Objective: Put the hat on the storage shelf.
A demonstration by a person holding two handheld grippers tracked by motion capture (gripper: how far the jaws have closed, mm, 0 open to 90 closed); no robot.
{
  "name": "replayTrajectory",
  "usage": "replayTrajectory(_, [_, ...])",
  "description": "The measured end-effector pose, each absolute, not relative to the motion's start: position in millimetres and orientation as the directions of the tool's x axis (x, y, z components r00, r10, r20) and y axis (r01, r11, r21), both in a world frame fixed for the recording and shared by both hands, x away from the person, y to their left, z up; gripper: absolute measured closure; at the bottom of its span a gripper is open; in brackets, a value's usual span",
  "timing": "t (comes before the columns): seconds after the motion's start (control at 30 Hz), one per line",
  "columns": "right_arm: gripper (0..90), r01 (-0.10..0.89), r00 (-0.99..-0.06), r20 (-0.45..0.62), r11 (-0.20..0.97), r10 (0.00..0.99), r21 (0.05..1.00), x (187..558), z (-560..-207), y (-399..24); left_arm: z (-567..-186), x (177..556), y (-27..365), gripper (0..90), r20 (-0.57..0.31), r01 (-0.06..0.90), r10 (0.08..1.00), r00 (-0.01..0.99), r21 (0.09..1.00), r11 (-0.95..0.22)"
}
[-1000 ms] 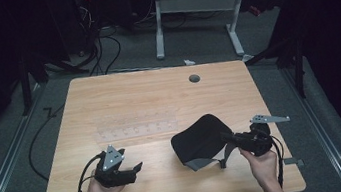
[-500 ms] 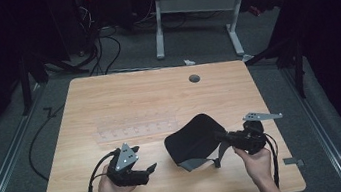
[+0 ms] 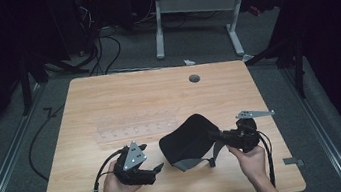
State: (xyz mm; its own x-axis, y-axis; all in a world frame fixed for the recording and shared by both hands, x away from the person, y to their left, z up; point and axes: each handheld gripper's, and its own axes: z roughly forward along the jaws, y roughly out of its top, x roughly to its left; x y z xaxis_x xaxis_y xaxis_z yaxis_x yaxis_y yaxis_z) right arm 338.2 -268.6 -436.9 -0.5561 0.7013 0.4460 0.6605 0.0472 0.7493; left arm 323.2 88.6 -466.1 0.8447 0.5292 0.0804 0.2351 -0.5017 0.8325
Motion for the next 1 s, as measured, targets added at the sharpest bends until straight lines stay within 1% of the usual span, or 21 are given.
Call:
replayTrajectory(0.4, [85.7, 0.673, -0.569, 0.455, 0.070, 0.685, 0.736, 344.4, -436.1, -257.0, -460.1, 323.2, 79.3, 18.3, 0.110, 0.189, 0.498, 0.860, 0.838, -0.511])
replayTrajectory(1.0, [85.6, 0.708, -0.544, 0.484, 0.064, 0.685, 0.703, 348.9, -435.2, -253.8, -456.7, 321.0, 64.1, 18.2, 0.141, 0.153, 0.465, 0.874, 0.828, -0.539])
